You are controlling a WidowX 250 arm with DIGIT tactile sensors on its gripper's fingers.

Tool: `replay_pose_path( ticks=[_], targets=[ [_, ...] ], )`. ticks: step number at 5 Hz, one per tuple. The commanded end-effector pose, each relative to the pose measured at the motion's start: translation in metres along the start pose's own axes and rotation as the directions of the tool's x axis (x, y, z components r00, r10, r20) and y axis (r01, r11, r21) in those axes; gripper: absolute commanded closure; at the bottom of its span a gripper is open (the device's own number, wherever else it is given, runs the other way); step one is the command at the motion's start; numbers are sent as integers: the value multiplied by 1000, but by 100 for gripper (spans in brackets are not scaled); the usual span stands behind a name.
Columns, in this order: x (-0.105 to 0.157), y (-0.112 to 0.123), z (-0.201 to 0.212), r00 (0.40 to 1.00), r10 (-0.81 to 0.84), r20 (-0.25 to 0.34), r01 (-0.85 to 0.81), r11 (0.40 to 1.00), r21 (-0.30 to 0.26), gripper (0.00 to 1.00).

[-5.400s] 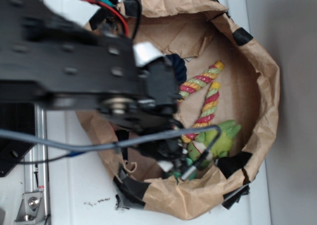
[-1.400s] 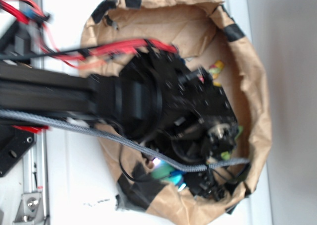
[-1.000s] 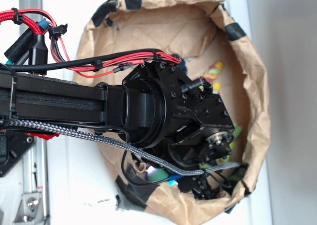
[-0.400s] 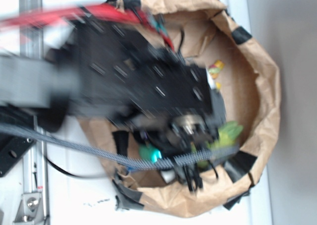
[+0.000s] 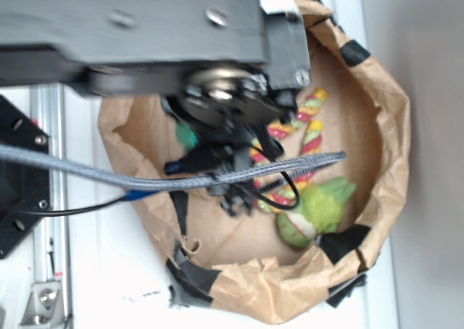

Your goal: Grab the green ball.

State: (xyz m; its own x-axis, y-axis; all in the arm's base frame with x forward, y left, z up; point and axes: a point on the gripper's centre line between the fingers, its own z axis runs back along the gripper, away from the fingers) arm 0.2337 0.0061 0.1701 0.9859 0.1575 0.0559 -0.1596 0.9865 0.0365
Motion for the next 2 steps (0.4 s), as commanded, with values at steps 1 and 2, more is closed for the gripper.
replay_pose_path(
  ticks=[1,2],
  targets=[
    [24,-3,6,983,-135,121,140,990,-33,100],
    [27,-1,-3,987,-119,113,122,992,-25,100]
  ],
)
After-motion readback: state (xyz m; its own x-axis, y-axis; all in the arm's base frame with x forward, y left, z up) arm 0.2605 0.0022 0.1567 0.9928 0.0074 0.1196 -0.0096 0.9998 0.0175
